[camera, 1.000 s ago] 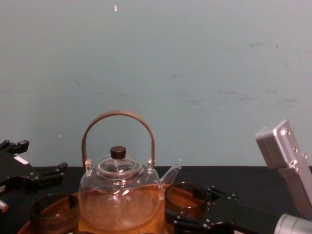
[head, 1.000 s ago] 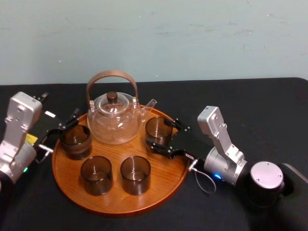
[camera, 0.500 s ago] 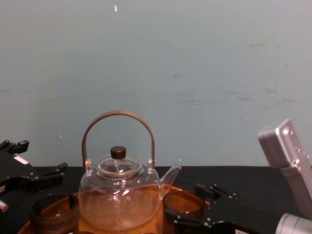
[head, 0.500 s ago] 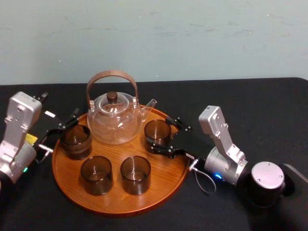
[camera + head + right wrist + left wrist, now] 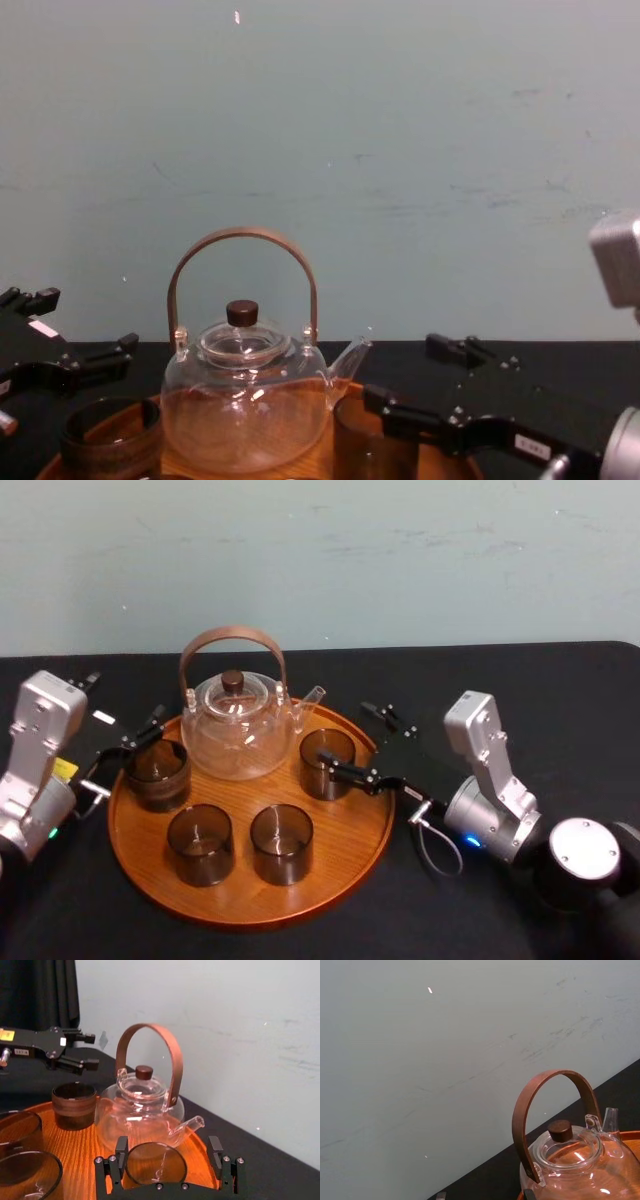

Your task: Pick up the glass from the table and place it on the tray.

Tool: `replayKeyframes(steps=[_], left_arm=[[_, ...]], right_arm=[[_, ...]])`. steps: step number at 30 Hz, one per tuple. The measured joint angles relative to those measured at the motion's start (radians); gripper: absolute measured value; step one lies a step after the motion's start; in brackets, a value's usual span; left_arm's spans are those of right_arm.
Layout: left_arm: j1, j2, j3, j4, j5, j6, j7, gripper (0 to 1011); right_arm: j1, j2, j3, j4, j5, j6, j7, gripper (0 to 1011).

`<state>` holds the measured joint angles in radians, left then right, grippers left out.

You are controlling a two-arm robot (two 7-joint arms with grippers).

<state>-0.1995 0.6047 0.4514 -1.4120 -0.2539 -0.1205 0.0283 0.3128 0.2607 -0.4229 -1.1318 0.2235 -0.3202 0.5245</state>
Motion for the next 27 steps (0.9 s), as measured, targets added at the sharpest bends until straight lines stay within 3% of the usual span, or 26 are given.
replayKeyframes(steps=[11,20,27], left_arm=[[0.000,0.000,0.000,0.000,0.000,0.000,0.000,1001],[0.000,0.000,0.000,0.000,0.000,0.000,0.000,1001],[0.000,0.000,0.000,0.000,0.000,0.000,0.000,1001]], right_arm=[[-0.100,0.046,0.055,-0.143,-0.023,-0.006,-0.088,1003],[-0.173,0.061,0.128,-0.196,-0.044,0.006,-0.164,1003],[-0.206,0.062,0.164,-0.213,-0.047,0.009,-0.183,1003]])
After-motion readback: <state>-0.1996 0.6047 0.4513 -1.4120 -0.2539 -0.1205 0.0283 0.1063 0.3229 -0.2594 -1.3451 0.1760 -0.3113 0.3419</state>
